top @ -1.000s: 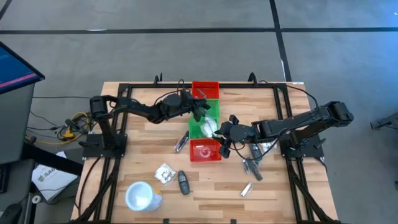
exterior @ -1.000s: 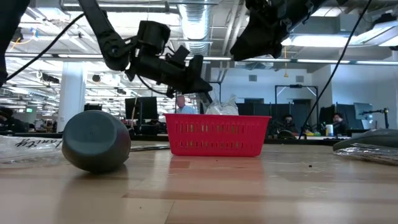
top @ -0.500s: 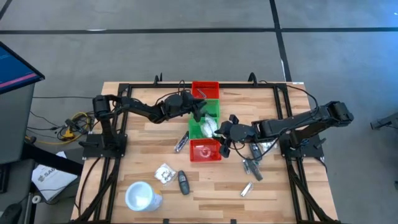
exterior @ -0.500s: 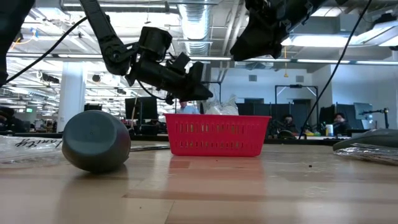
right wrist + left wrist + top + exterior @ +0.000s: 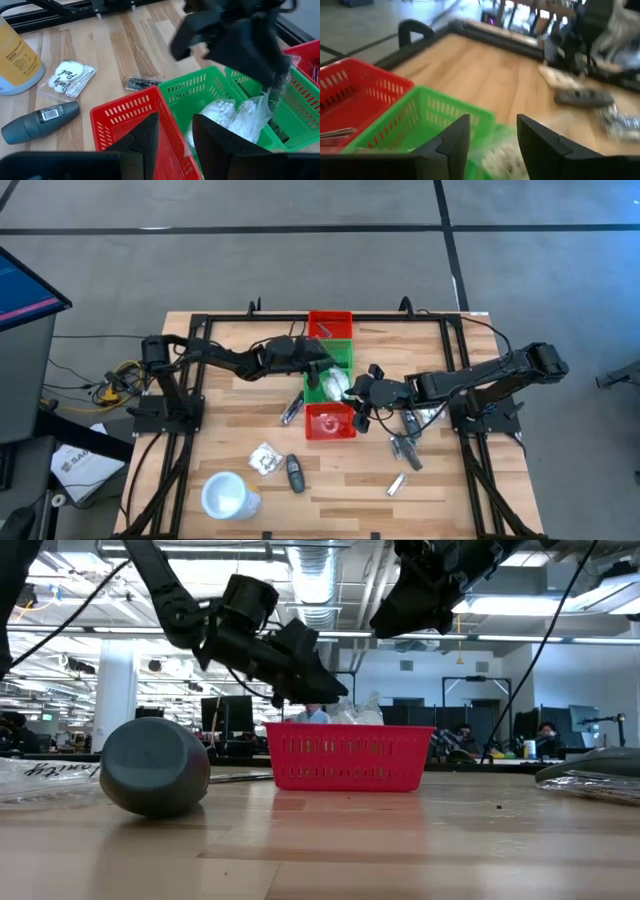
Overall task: Pick & Place Travel size toiletries
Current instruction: Put the black comb into the top green bin
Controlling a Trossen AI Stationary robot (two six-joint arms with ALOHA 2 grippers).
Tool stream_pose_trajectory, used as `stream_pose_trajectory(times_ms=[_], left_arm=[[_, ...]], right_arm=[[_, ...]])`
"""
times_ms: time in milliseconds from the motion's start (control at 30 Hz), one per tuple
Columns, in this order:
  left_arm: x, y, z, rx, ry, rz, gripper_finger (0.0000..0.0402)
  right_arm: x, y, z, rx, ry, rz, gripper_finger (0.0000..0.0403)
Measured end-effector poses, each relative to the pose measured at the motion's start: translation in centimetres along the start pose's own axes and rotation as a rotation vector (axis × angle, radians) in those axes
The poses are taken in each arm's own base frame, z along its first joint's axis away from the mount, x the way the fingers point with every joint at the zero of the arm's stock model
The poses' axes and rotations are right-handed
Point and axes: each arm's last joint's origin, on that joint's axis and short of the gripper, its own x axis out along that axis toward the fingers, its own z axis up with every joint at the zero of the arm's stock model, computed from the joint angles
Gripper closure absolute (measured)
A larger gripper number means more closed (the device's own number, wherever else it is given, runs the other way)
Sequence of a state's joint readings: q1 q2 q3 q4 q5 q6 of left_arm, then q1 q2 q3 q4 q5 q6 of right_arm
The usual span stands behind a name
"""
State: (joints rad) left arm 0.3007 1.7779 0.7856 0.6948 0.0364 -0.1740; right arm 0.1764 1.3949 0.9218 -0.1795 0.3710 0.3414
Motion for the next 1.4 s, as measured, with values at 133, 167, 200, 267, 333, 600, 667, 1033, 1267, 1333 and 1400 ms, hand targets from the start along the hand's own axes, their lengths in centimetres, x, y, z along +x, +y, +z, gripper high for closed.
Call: stream_pose_trajectory(times_ms=[133,167,200,267,333,600,667,1033,1267,1333,1400], left_arm=[[-1.7,-1.7,0.6,0.053,0.114,0.001,0.0252],[-2.0,-2.1,0.7,0.061,0.138,0.010,0.0253],[-2.4,-2.5,0.6,0.069,0.166,0.026,0.0253],[-3.2,-3.4,0.5,0.088,0.215,0.046,0.0254],[-3.9,-4.3,0.5,0.095,0.250,0.054,0.0254],[-6.9,-7.4,-0.1,0.078,0.408,0.039,0.0254],[-7.4,-8.1,-0.6,0.058,0.457,0.039,0.0254],[-9.5,-9.6,-4.6,-0.027,0.566,0.093,0.0254],[-10.2,-8.8,-6.4,-0.077,0.615,0.141,0.0254],[-10.3,-8.7,-6.7,-0.088,0.624,0.150,0.0254],[-10.3,-8.6,-6.9,-0.095,0.624,0.153,0.0254]], right_arm=[[0.0,0.0,0.0,0.000,0.000,0.000,0.0292],[0.0,0.0,0.0,0.000,0.000,0.000,0.0292],[0.0,0.0,0.0,0.000,0.000,0.000,0.0292],[0.0,0.0,0.0,0.000,0.000,0.000,0.0292],[0.0,0.0,0.0,0.000,0.000,0.000,0.0292],[0.0,0.0,0.0,0.000,0.000,0.000,0.0292],[0.0,0.0,0.0,0.000,0.001,-0.001,0.0292],[0.0,0.0,0.0,0.000,0.000,0.000,0.0292],[0.0,0.0,0.0,0.000,0.000,0.000,0.0292],[0.0,0.0,0.0,0.000,0.000,0.000,0.0292],[0.0,0.0,0.0,0.000,0.000,0.000,0.0292]])
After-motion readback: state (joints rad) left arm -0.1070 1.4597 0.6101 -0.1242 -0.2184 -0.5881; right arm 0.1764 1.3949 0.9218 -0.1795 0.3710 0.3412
